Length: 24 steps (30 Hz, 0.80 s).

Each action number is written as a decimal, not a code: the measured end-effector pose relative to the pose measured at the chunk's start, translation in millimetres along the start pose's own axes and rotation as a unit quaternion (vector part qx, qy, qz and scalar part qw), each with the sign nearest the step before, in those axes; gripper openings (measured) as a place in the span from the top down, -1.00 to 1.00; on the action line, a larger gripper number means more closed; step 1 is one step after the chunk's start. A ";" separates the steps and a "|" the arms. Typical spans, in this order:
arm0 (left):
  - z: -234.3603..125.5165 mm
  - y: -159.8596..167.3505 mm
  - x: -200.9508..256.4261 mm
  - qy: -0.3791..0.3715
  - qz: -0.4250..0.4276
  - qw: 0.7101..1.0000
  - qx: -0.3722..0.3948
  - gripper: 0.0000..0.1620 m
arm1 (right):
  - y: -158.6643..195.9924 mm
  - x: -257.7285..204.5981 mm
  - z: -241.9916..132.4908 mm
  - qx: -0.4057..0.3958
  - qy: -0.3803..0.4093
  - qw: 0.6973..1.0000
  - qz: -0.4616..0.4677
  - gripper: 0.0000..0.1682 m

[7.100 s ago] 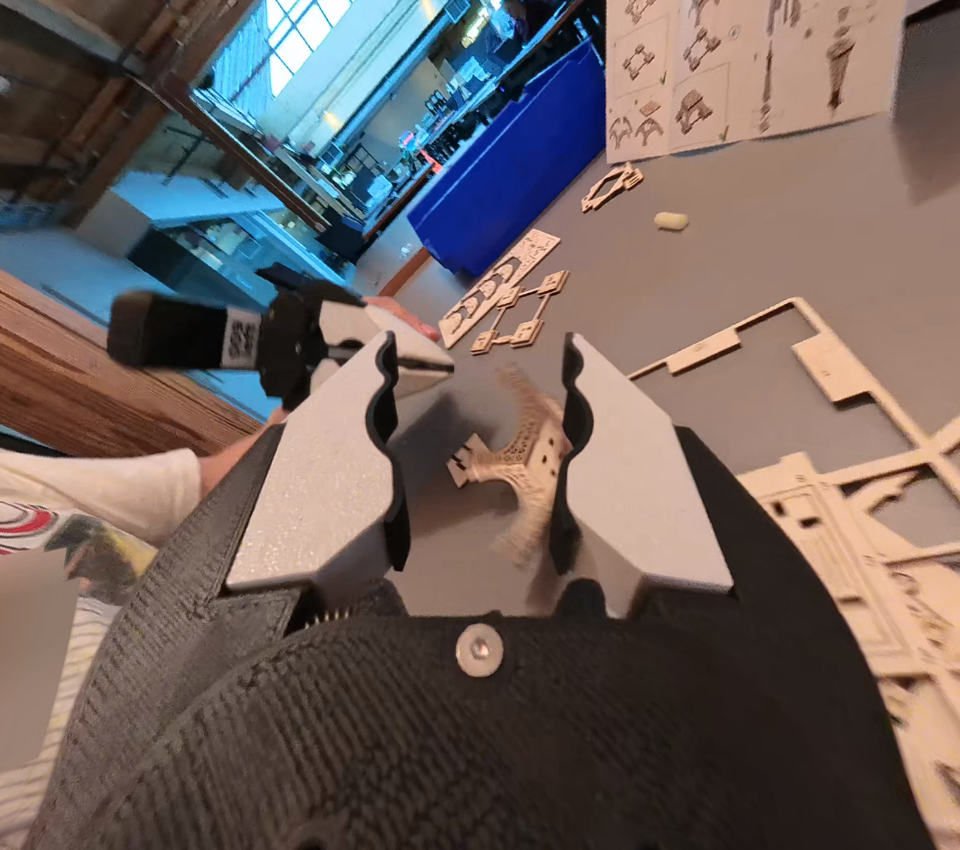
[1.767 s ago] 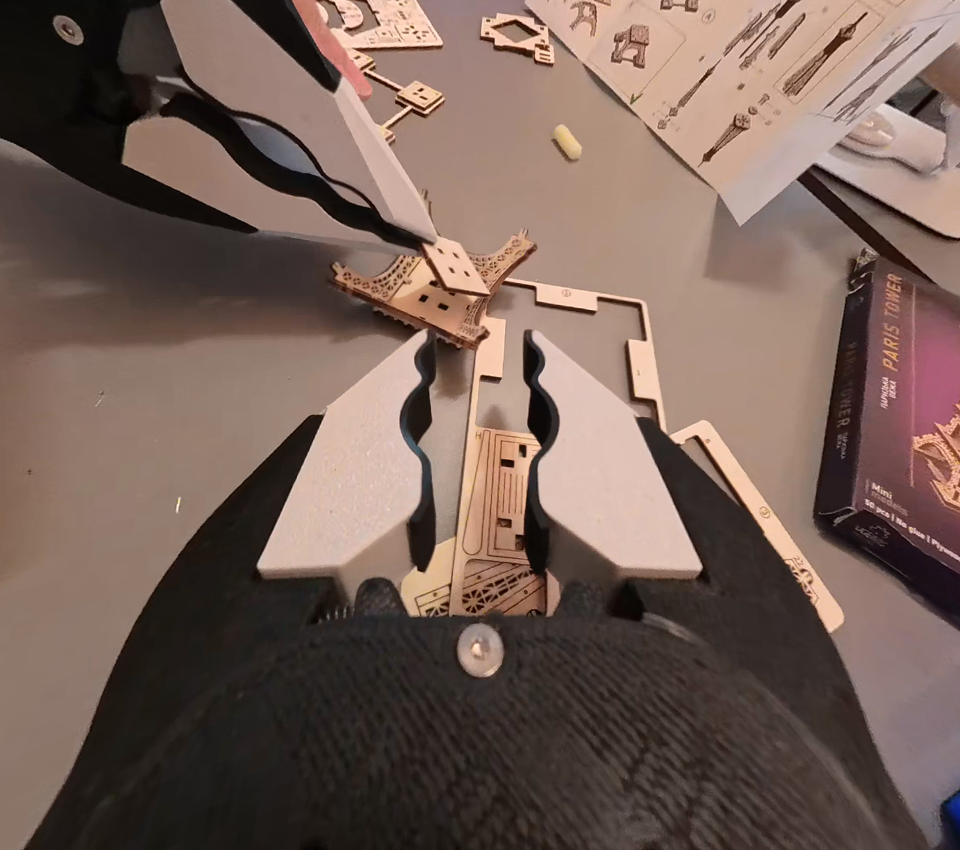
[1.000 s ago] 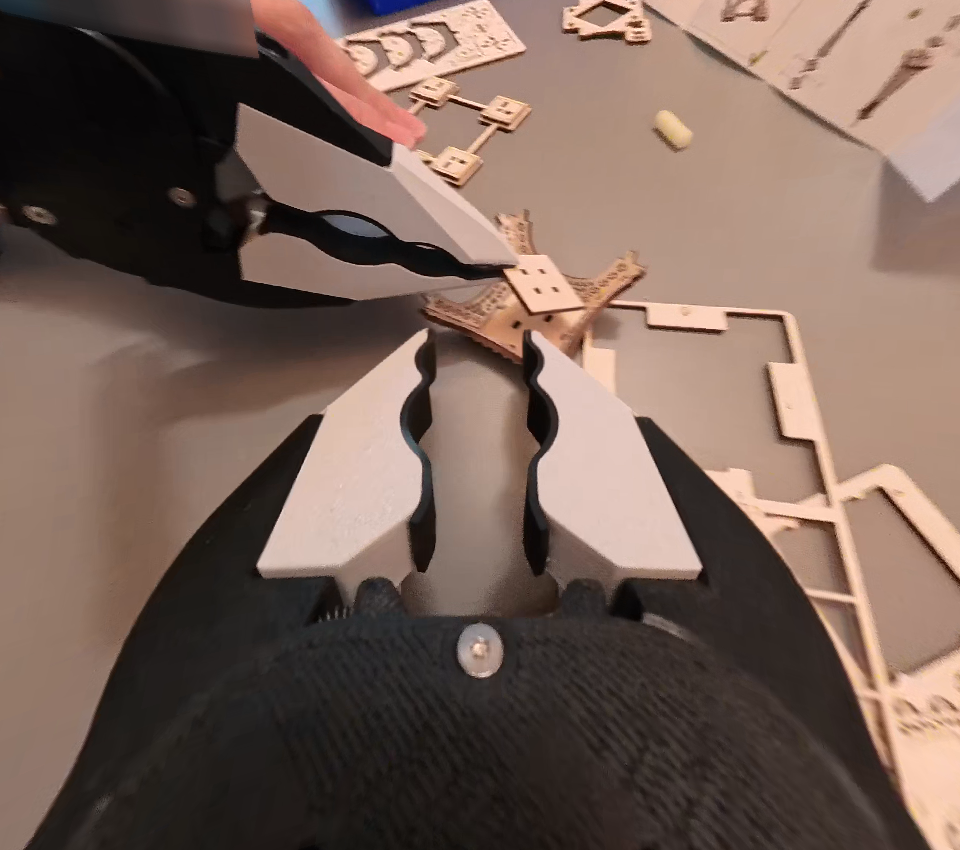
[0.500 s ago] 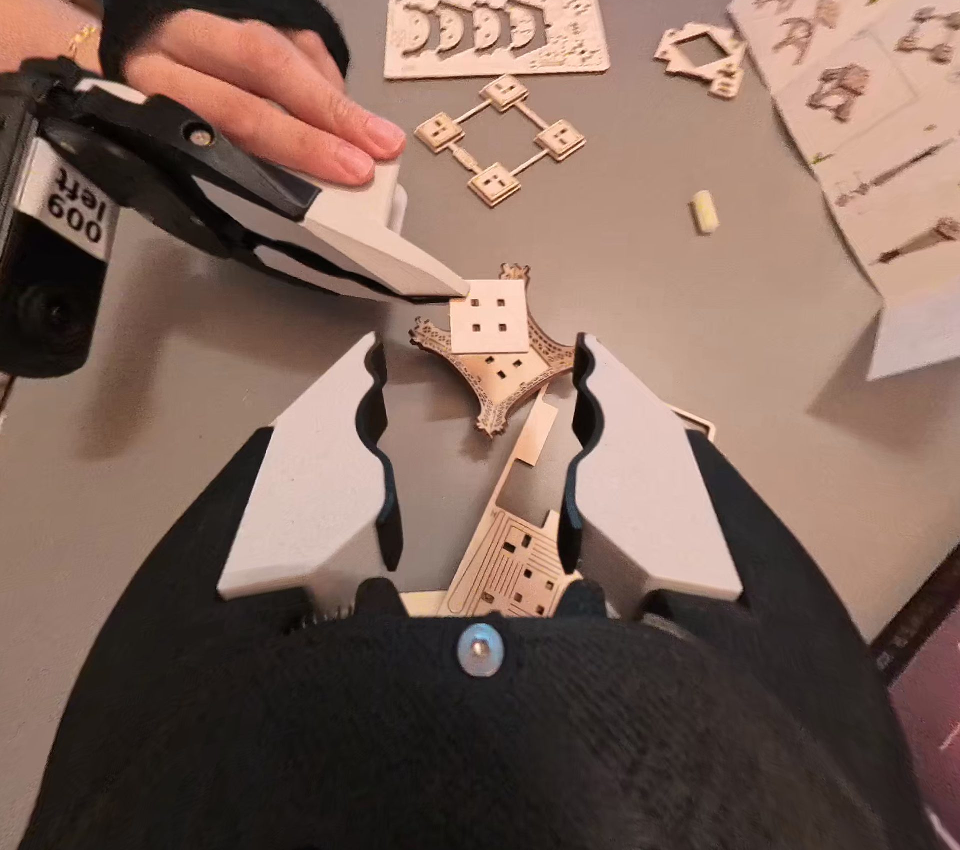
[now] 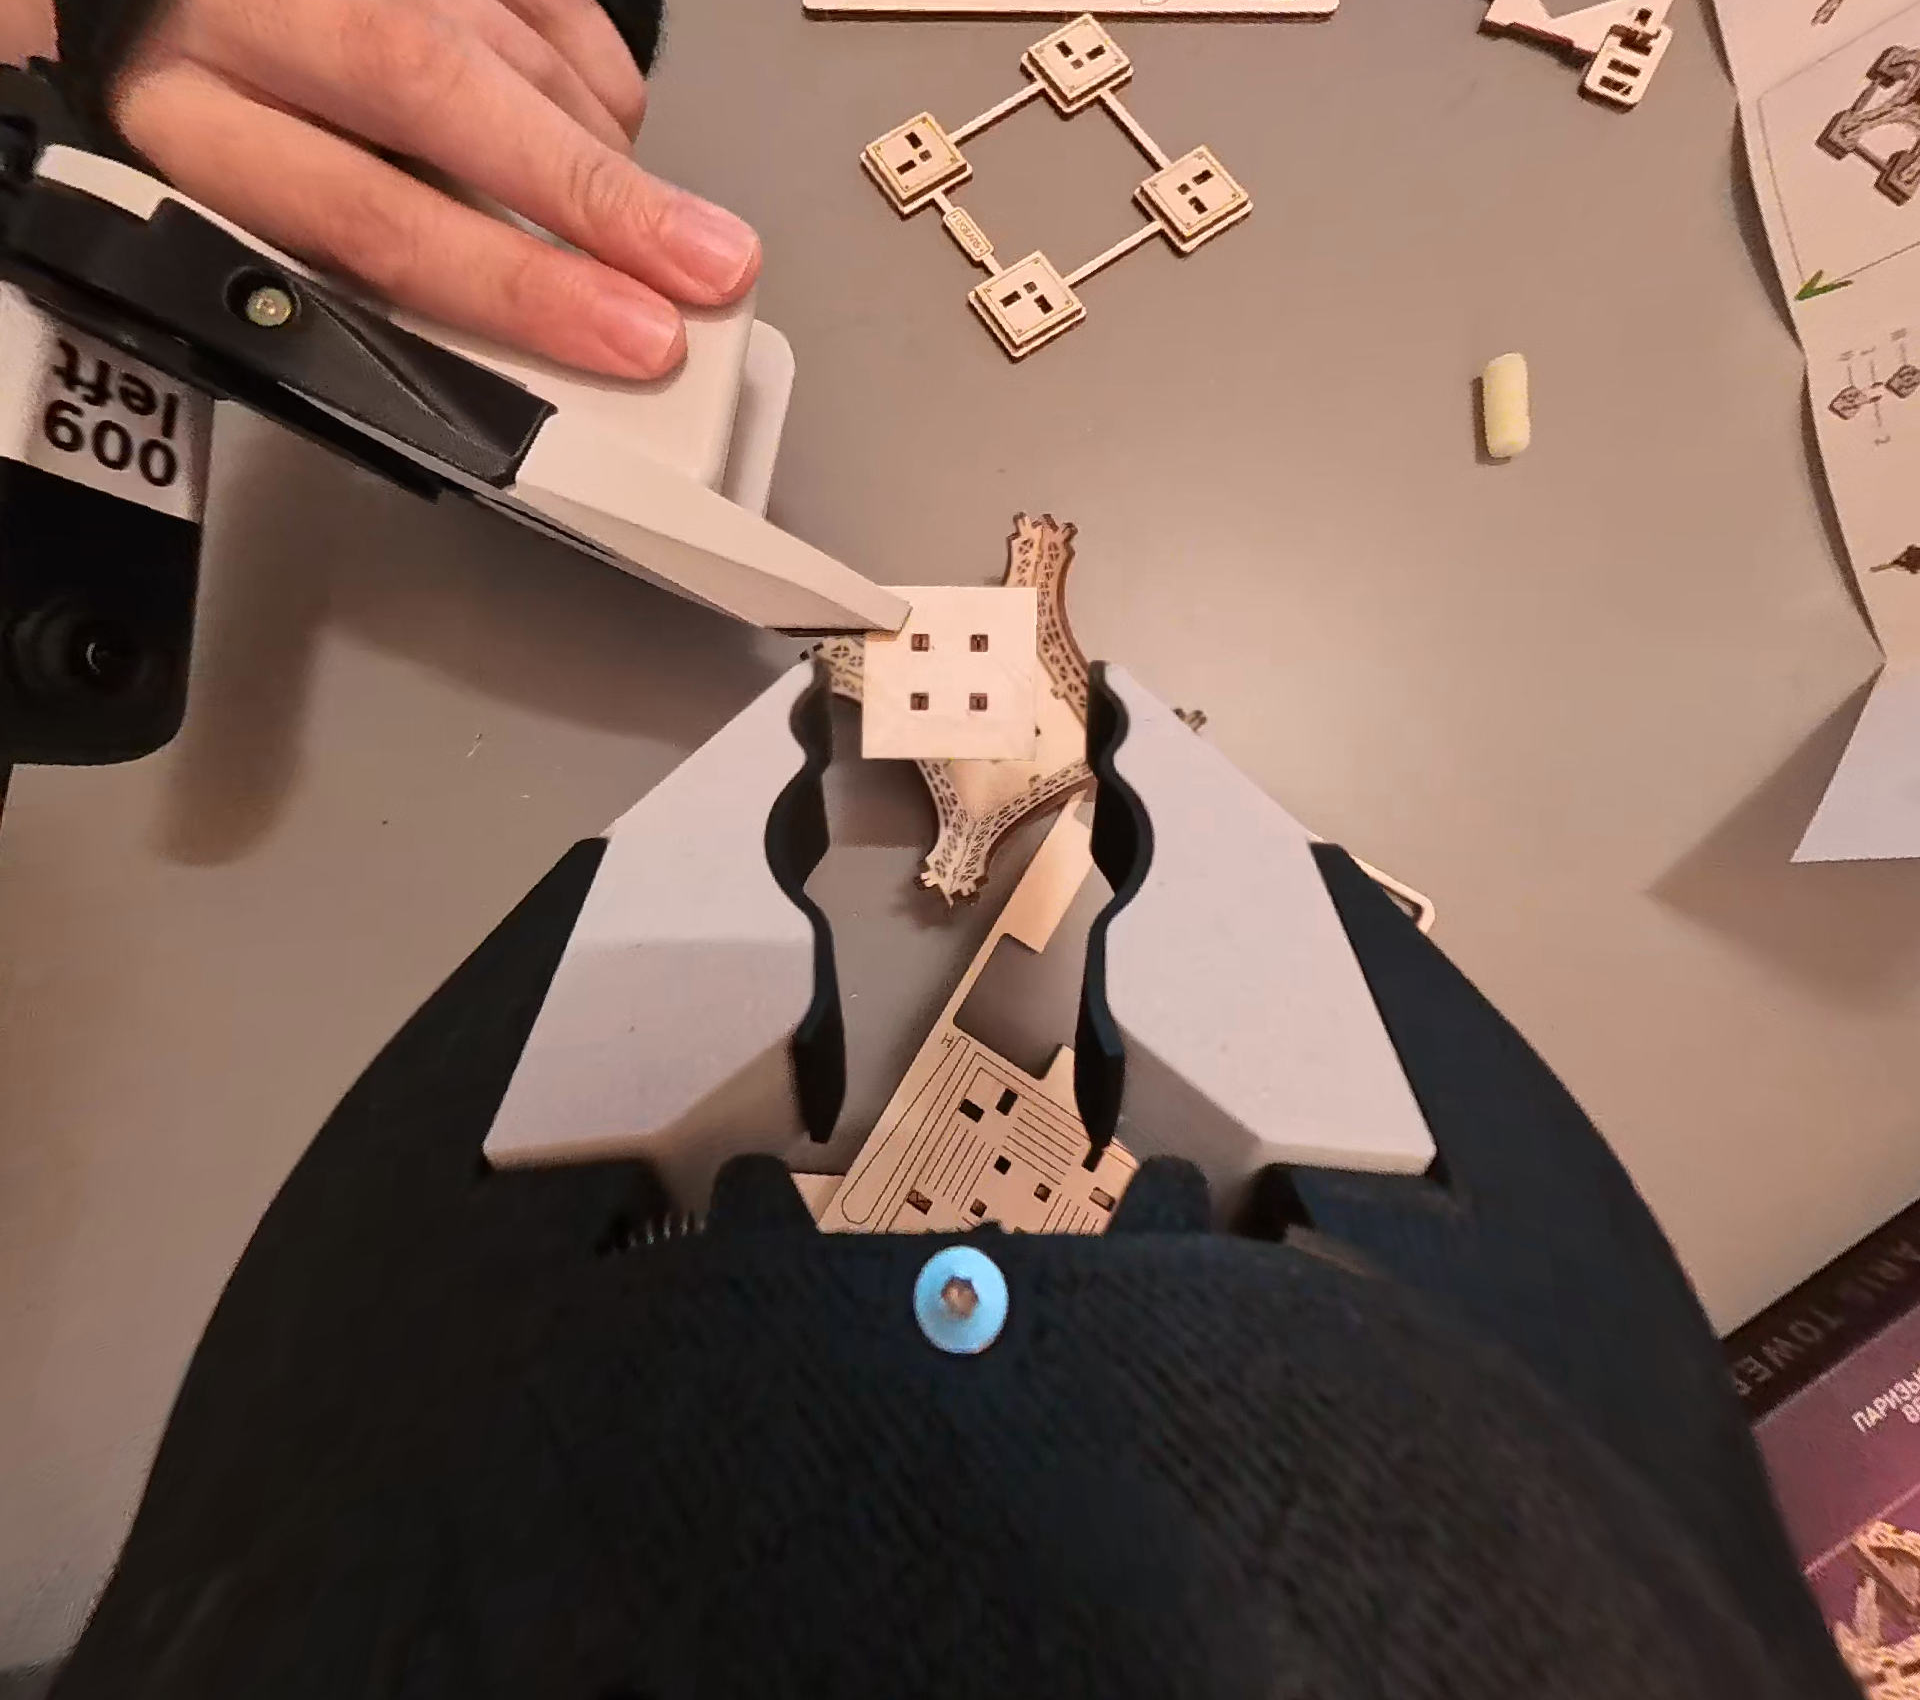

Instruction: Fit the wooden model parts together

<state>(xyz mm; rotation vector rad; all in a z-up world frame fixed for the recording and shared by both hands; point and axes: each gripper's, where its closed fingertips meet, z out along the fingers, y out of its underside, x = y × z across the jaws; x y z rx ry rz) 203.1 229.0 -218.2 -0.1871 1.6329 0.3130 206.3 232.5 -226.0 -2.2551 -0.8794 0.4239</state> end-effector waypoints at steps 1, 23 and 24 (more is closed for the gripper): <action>-0.4 -0.7 -1.2 -0.005 0.002 1.000 0.002 1.00 | -0.6 -0.8 0.2 -0.001 -0.001 1.000 -0.003 0.48; -13.1 2.5 -45.6 -0.142 0.016 0.990 0.003 0.98 | -37.3 -9.1 -22.8 0.049 0.074 0.989 -0.117 0.61; -13.7 3.8 -47.0 -0.143 0.007 0.990 0.004 0.98 | -39.7 -7.5 -24.4 0.053 0.083 0.988 -0.123 0.61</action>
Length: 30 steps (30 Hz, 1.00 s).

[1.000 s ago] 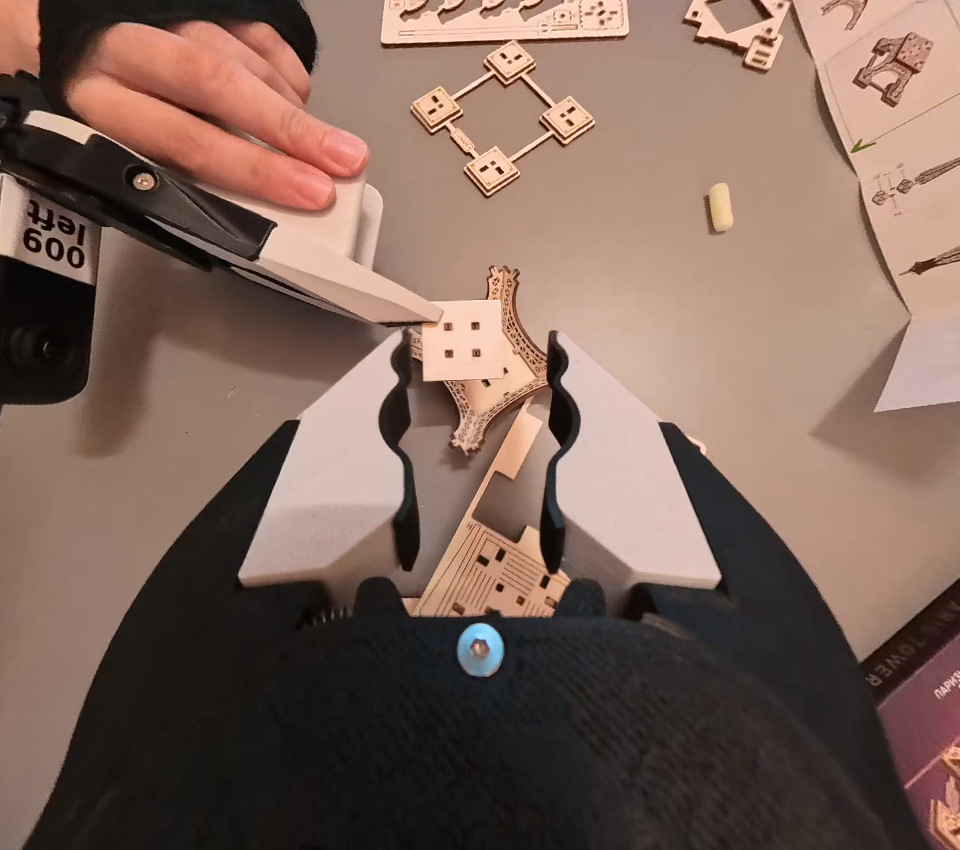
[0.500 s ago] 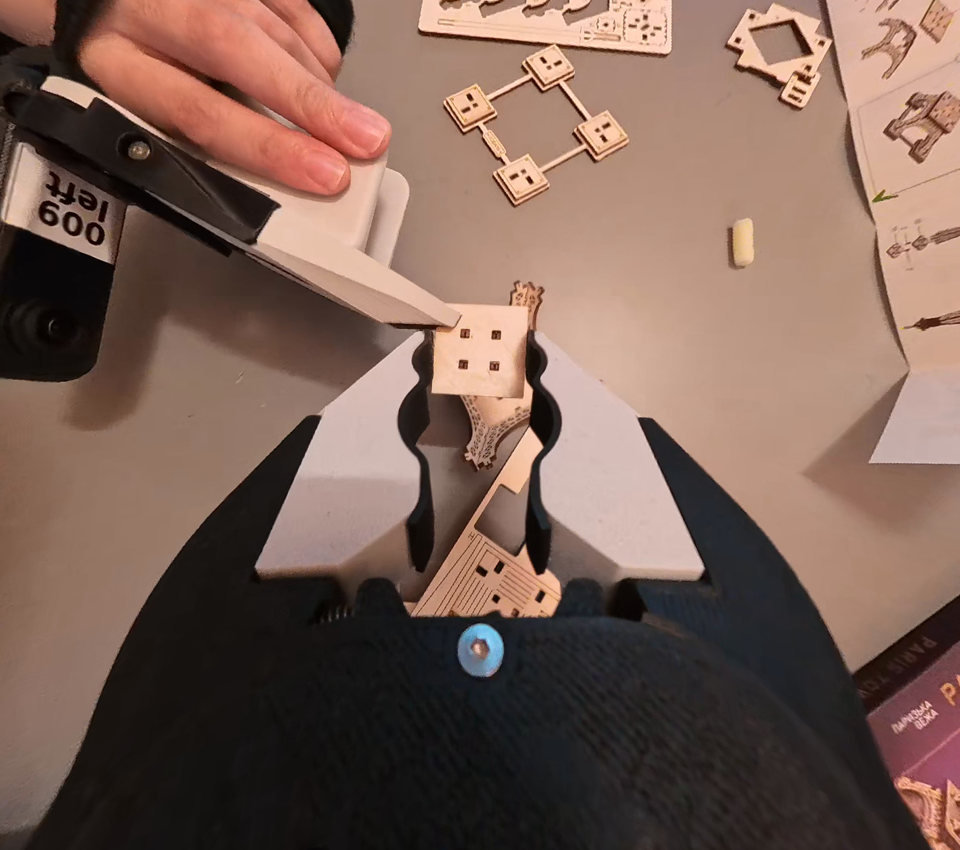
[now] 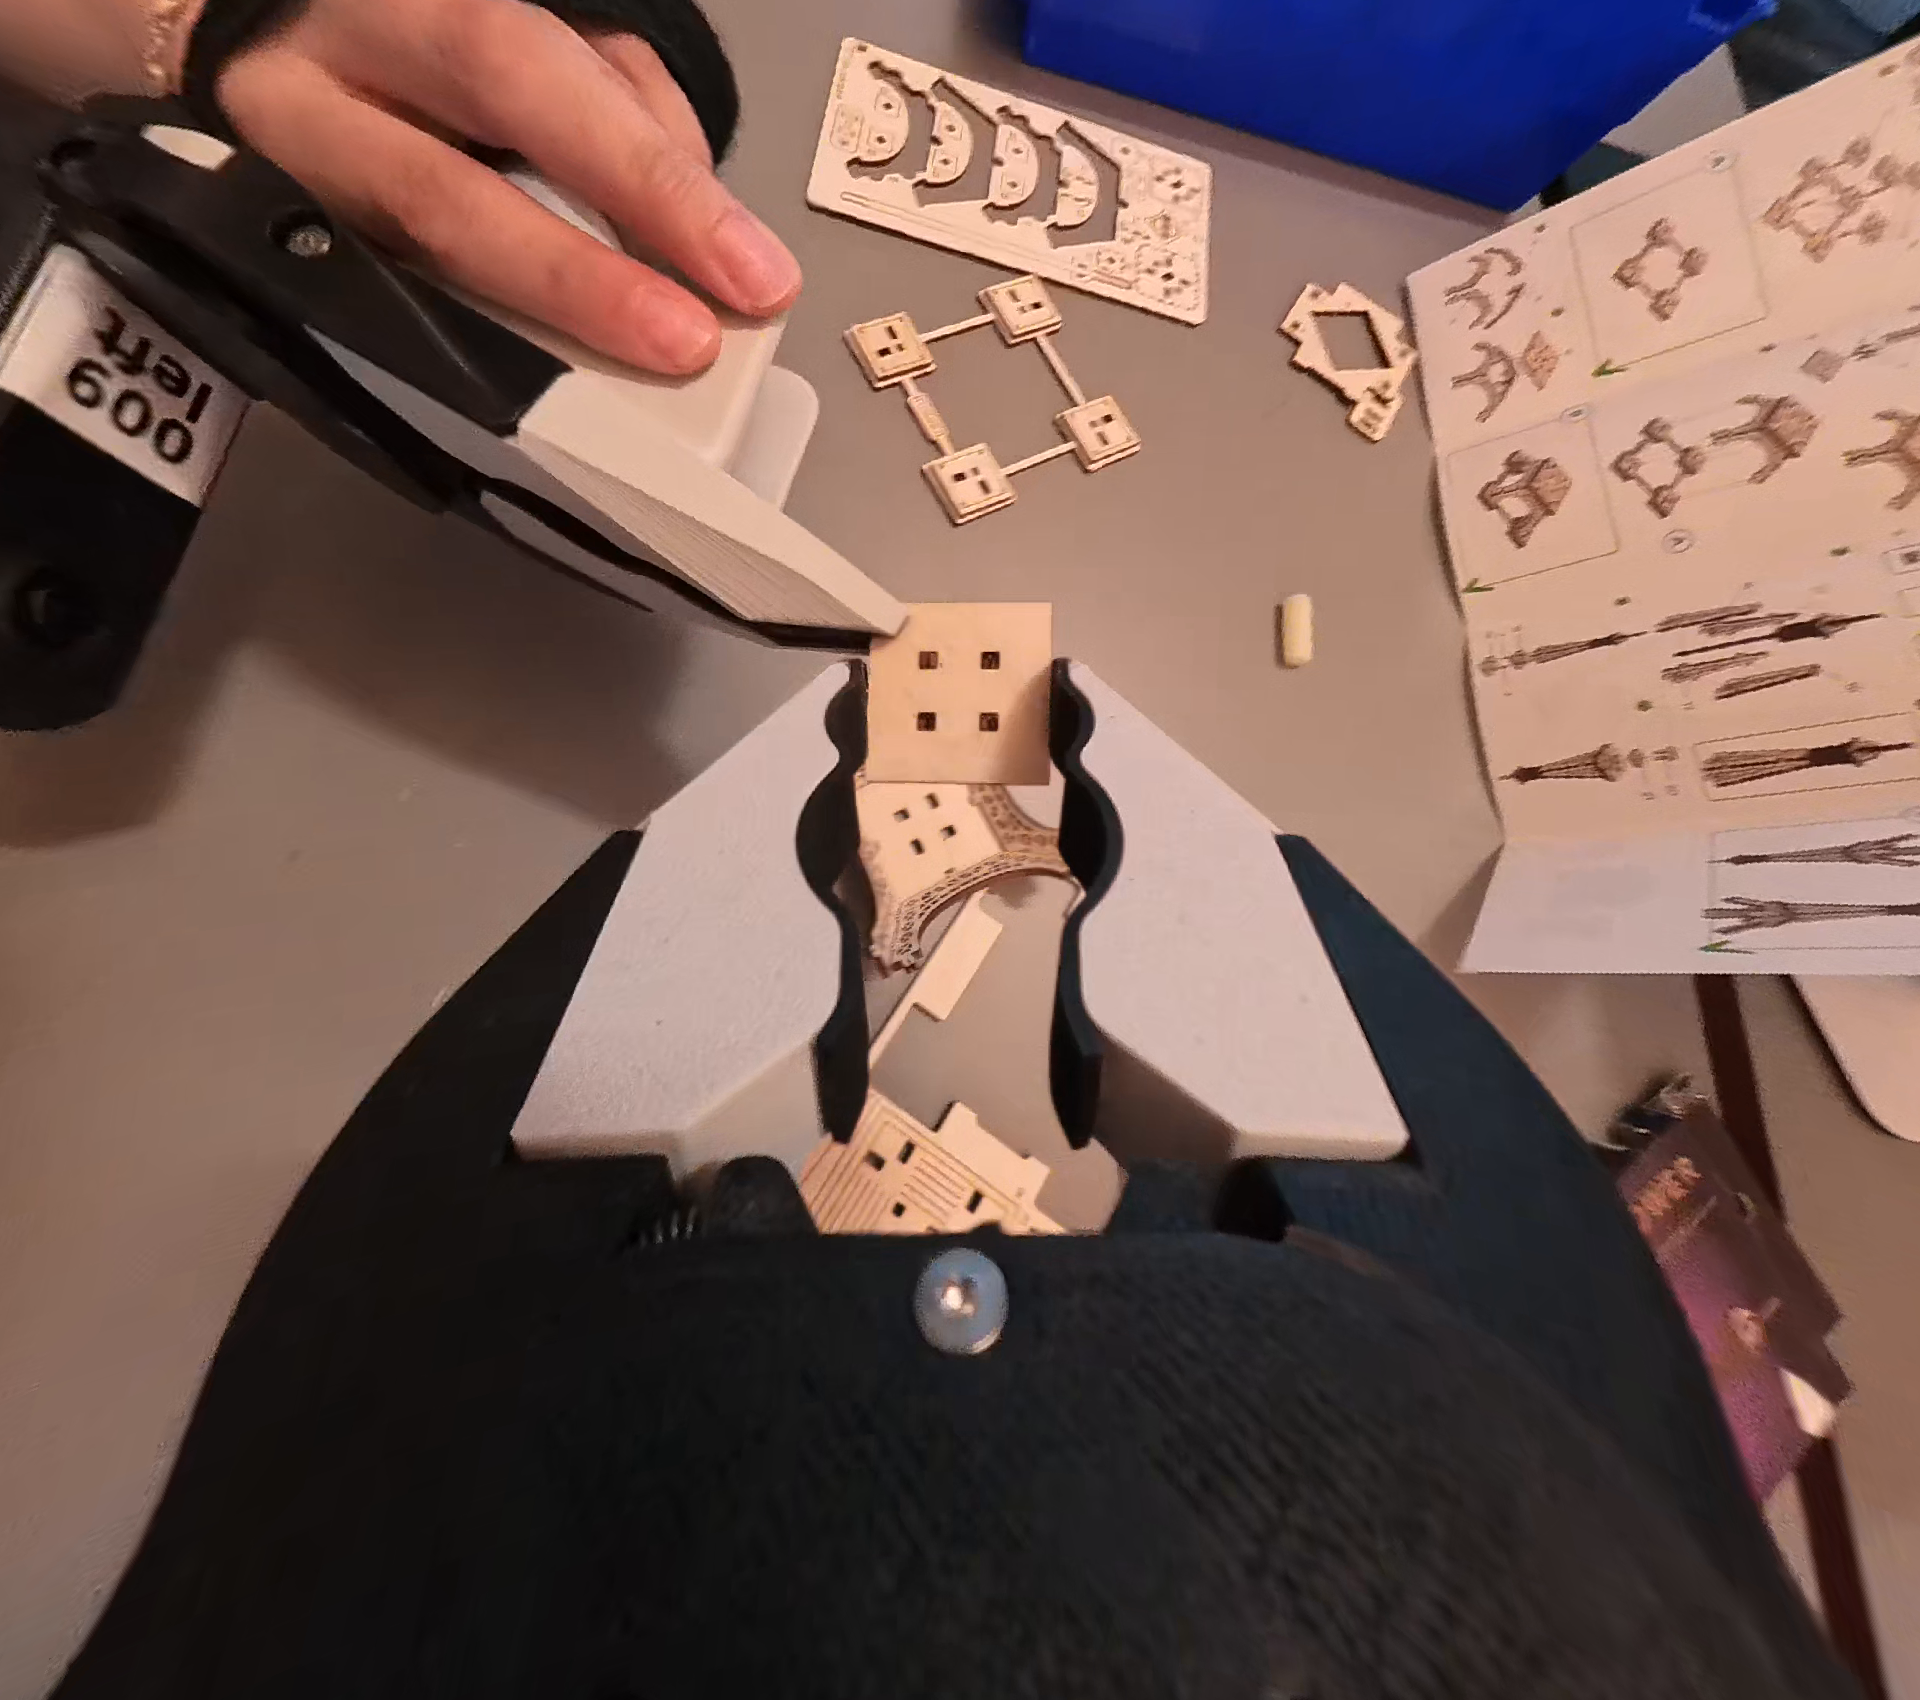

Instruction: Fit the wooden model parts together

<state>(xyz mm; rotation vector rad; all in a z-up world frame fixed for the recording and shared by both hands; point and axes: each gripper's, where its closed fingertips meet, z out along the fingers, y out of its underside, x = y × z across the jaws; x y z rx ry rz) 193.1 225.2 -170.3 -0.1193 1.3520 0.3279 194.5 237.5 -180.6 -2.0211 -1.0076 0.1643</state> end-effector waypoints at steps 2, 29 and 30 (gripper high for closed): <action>-0.4 3.4 -1.0 0.004 -0.026 1.000 -0.001 0.86 | -3.6 7.6 -2.8 0.004 0.026 0.999 -0.017 0.61; -5.9 3.2 60.1 0.483 -0.503 0.715 0.050 0.49 | 58.1 -9.2 35.2 -0.045 -0.116 0.990 -0.065 0.61; -6.9 1.7 66.3 0.498 -0.489 0.715 0.043 0.49 | 57.1 -10.0 34.8 -0.040 -0.121 0.990 -0.059 0.61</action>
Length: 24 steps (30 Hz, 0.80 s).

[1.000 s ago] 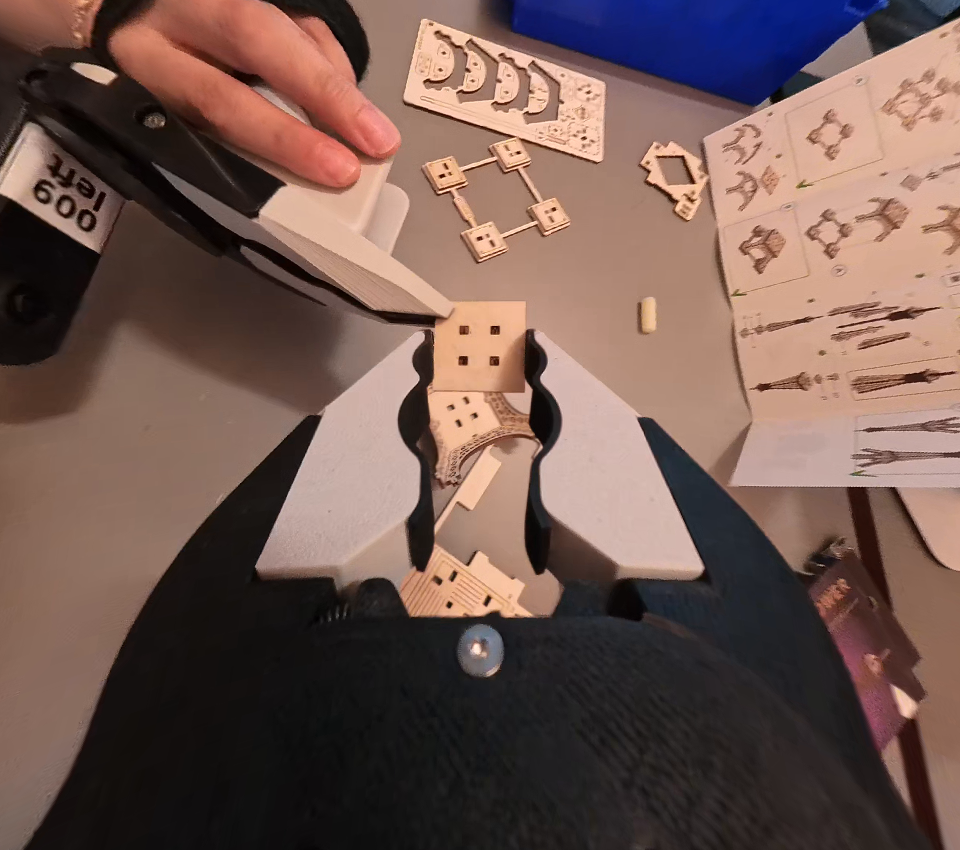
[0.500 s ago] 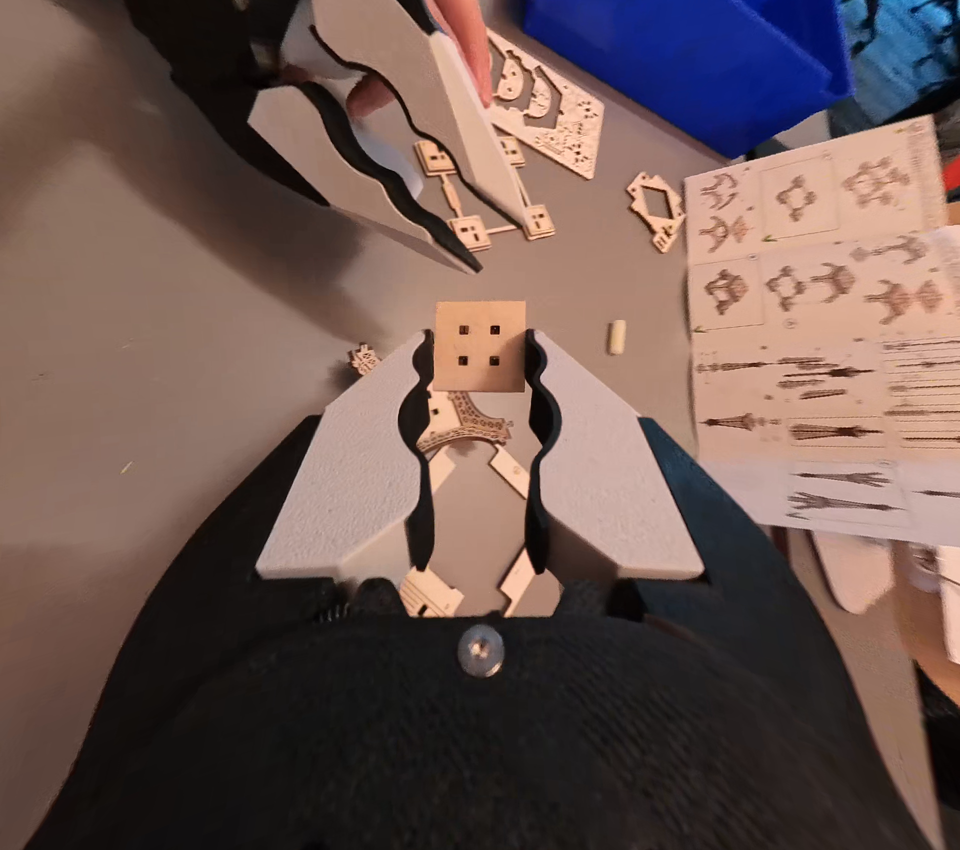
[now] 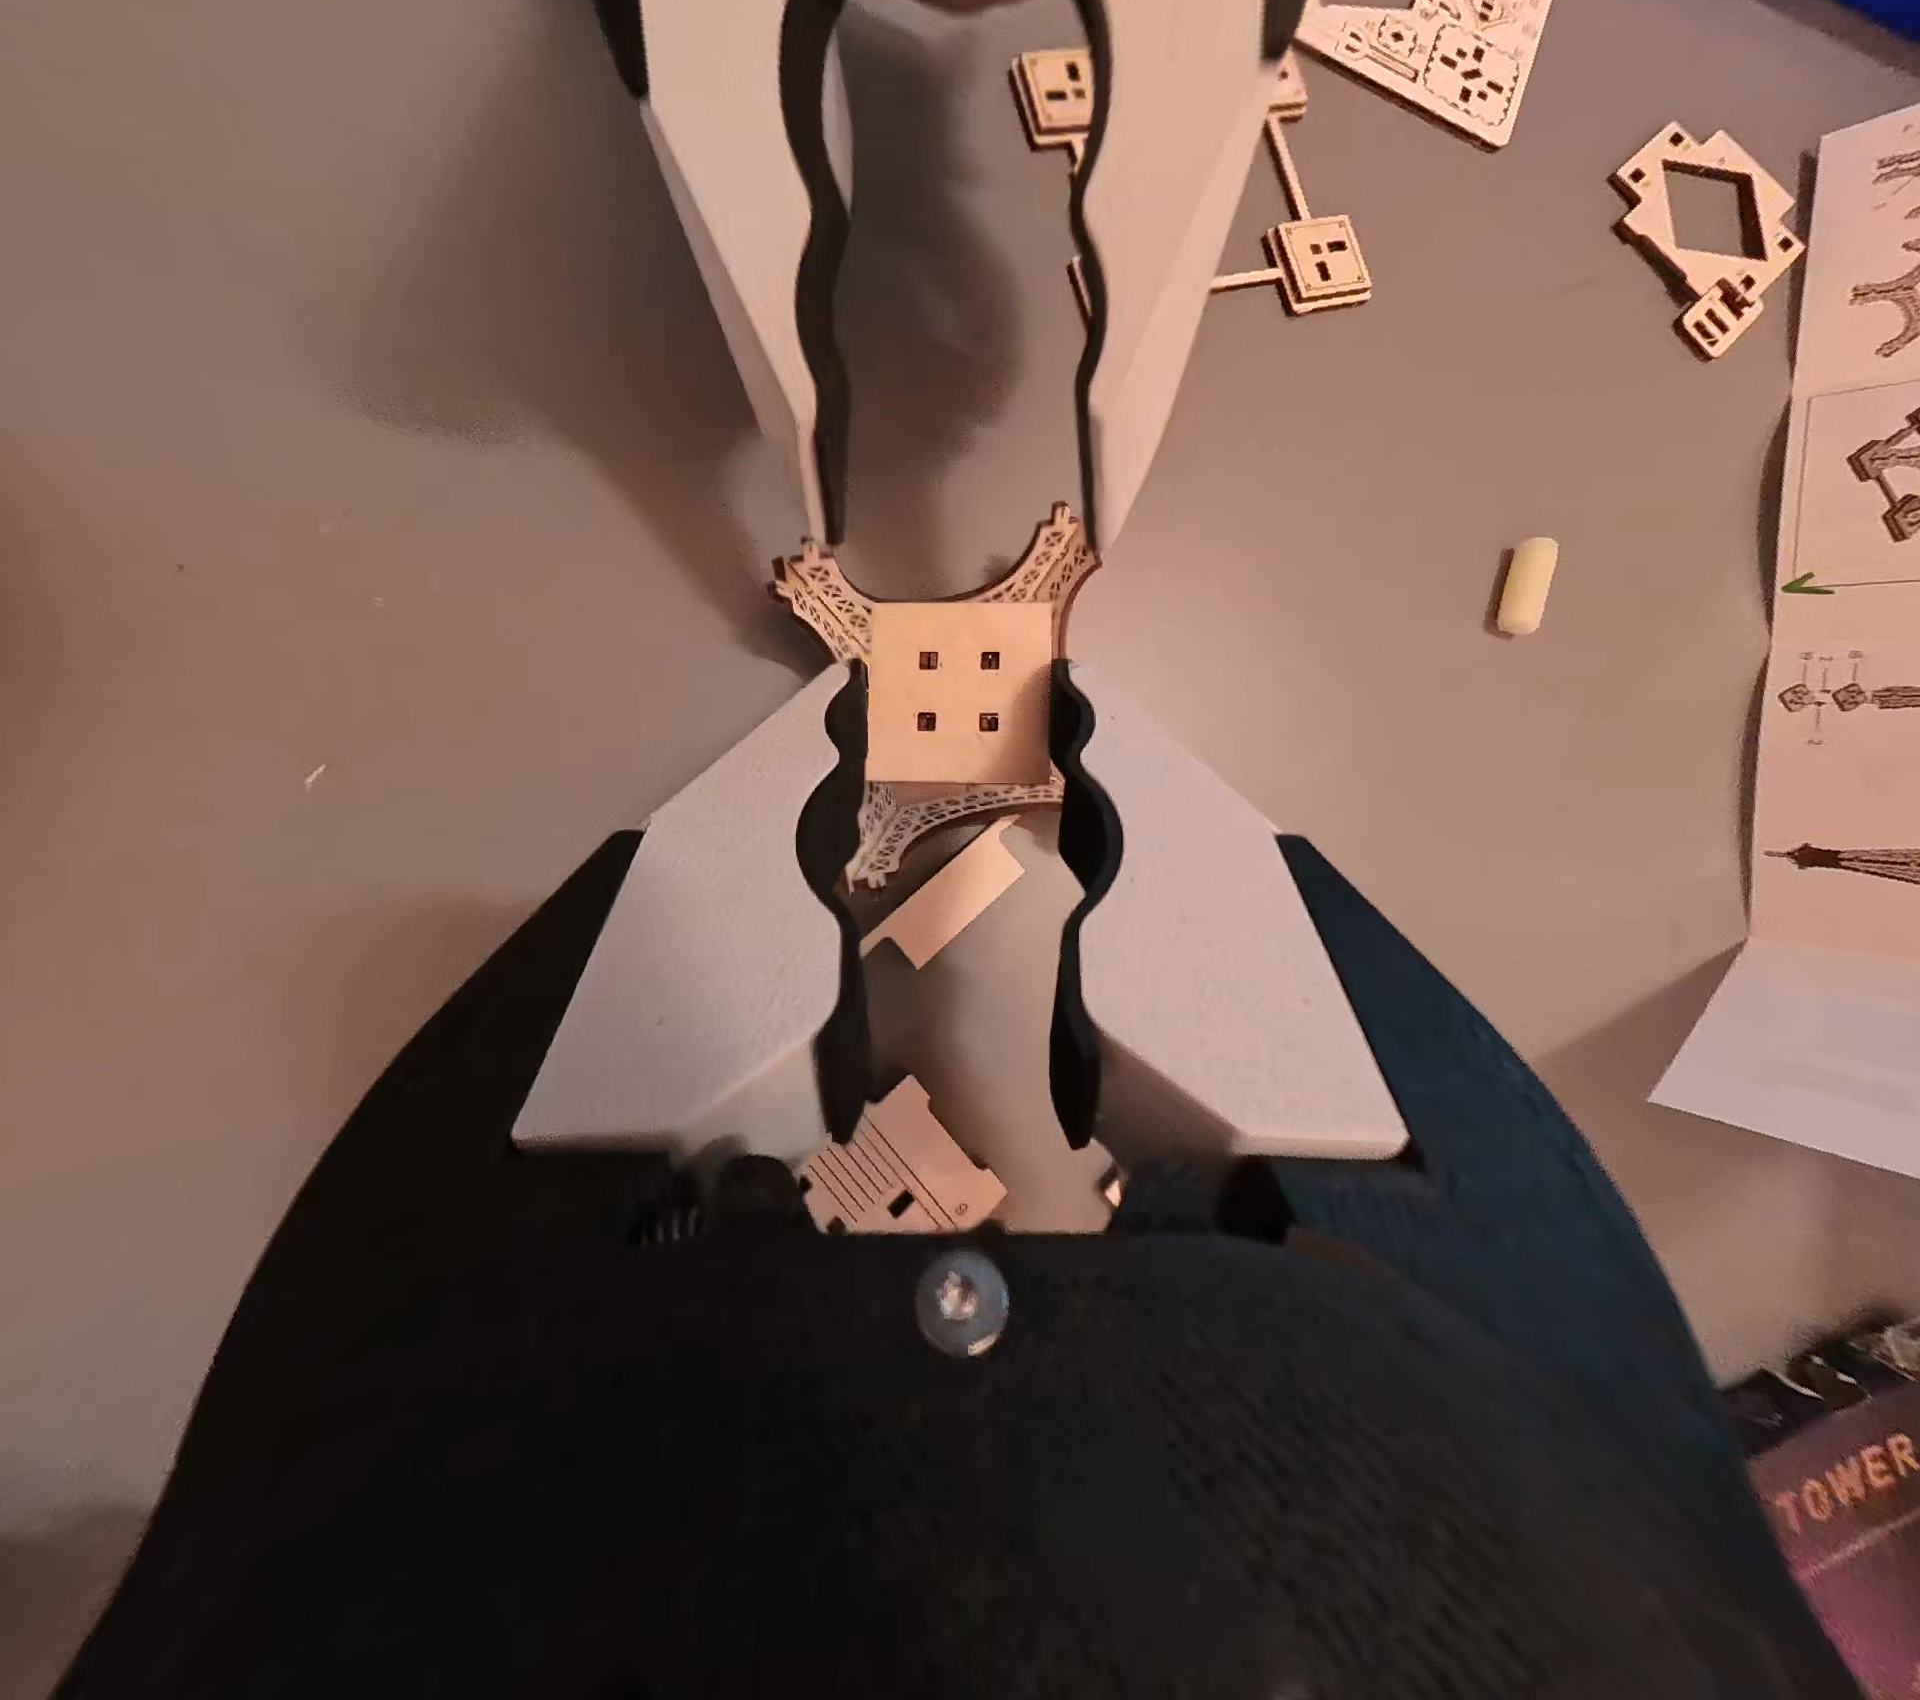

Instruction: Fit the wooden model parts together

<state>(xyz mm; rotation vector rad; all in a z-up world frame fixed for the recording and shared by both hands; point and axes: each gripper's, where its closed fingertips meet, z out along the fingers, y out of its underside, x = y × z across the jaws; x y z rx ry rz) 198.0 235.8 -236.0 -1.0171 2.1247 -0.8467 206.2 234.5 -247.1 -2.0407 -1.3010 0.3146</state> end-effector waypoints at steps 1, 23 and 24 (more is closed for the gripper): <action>4.2 3.8 0.2 0.002 0.005 1.000 -0.017 0.46 | -1.1 -0.2 -0.3 0.006 -0.002 1.000 0.005 0.61; 12.2 -12.2 -2.9 -0.016 -0.022 0.999 -0.021 0.63 | -4.7 -1.5 -8.7 0.017 0.003 1.000 -0.008 0.61; 11.5 -12.3 -2.9 -0.016 -0.024 0.999 -0.022 0.62 | -5.6 -1.5 -9.1 0.022 0.003 1.000 -0.009 0.61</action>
